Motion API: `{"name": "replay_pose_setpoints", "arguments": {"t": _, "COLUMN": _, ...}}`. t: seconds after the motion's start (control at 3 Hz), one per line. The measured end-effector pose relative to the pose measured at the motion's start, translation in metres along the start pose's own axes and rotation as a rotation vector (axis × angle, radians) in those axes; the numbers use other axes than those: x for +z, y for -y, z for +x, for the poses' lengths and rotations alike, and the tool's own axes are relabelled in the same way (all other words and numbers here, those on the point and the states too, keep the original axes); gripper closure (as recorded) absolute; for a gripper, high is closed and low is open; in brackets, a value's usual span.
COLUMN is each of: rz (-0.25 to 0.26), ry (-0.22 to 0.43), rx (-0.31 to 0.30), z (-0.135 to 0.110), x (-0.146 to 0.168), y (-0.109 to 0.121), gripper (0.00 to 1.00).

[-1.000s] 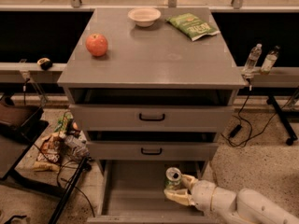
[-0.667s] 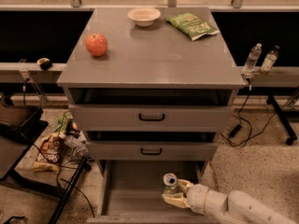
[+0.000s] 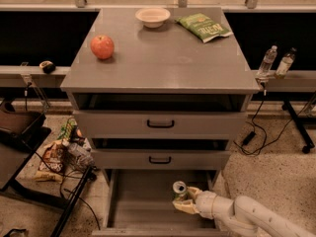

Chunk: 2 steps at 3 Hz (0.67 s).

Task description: Place green can into bottom drawer

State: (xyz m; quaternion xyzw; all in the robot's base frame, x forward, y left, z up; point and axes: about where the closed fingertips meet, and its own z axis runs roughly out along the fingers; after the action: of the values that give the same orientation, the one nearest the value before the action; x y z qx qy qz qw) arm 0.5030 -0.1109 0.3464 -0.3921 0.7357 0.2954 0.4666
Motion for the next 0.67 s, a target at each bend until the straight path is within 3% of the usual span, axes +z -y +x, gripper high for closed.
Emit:
{"name": "replay_pose_setpoints", "arguments": {"t": 0.33, "rz": 0.0, "ry": 0.0, "rx": 0.0, "z": 0.0, "x": 0.0, "y": 0.0, "gripper": 1.0}}
{"name": "replay_pose_setpoints", "arguments": {"t": 0.67, "rz": -0.04, "ry": 0.001, "rx": -0.015, "z": 0.012, "x": 0.017, "y": 0.003, "gripper": 1.0}}
